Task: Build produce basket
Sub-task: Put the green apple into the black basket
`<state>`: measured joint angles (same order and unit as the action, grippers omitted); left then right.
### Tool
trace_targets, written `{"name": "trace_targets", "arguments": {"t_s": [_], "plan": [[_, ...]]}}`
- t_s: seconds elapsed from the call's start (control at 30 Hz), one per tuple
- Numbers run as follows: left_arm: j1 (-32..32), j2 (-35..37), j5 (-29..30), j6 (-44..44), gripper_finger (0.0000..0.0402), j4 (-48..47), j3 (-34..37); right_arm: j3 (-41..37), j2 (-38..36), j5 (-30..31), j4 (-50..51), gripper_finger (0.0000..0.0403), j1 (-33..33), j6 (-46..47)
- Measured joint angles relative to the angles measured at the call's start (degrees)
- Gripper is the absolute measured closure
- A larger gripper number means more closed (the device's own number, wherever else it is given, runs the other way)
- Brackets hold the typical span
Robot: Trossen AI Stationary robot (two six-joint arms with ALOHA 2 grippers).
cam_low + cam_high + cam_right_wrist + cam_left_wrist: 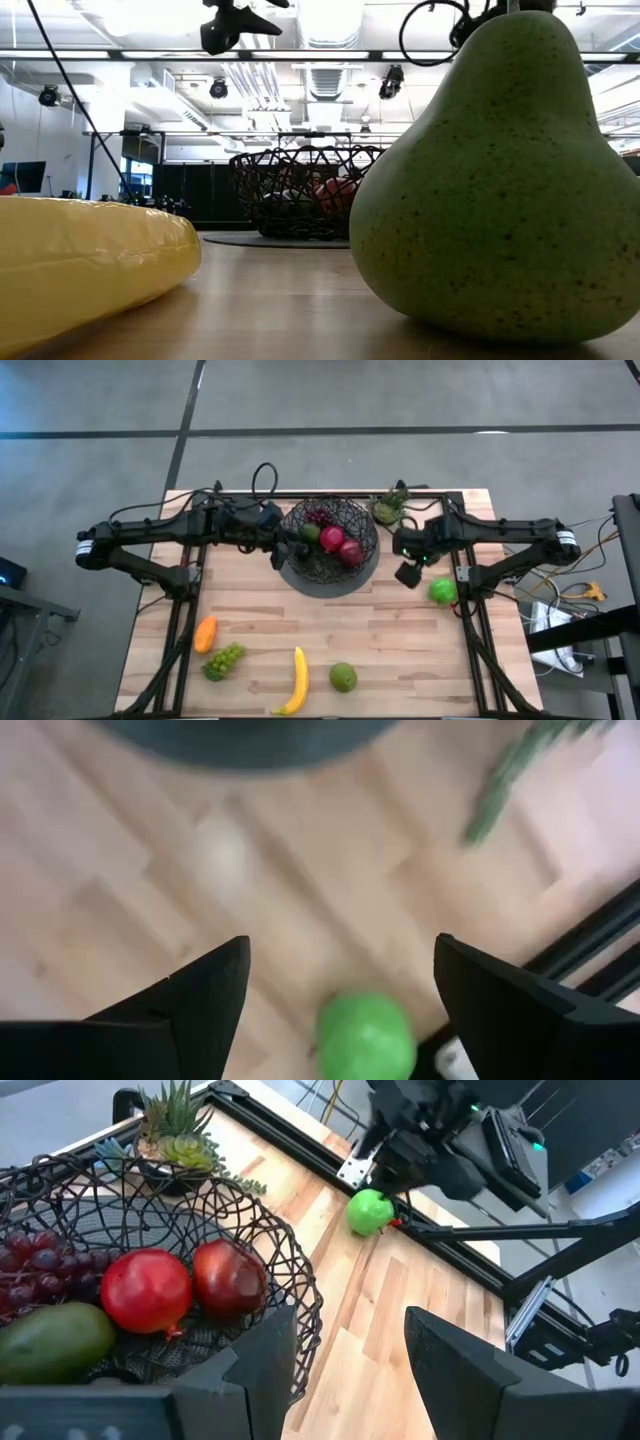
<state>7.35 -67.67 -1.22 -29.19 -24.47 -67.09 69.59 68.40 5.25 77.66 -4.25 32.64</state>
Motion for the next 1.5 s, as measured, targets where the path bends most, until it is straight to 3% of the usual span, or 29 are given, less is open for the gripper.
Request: {"name": "trace_targets", "arguments": {"t_s": [0.2, 0.5, 1.0, 1.5], "plan": [[0.0, -0.4, -0.21, -0.33, 0.023, 0.0, 0.0, -3.98, 0.05, -8.87, 2.3, 0.0096, 3.31, 4.97], [-0.02, -0.4, -0.6, -0.37, 0.023, -0.02, -0.02, -12.51, 0.17, -12.83, 2.86, 0.0037, 4.16, 7.24], [-0.02, -0.47, -0.6, -0.39, 0.023, 0.0, 0.02, -22.81, 0.37, -9.72, 2.24, 0.0032, 4.52, 4.93], [0.0, -0.49, -0.56, -0.39, 0.023, 0.0, 0.07, -22.74, 4.03, -8.02, 1.89, 0.0032, 5.93, -2.16]]}}
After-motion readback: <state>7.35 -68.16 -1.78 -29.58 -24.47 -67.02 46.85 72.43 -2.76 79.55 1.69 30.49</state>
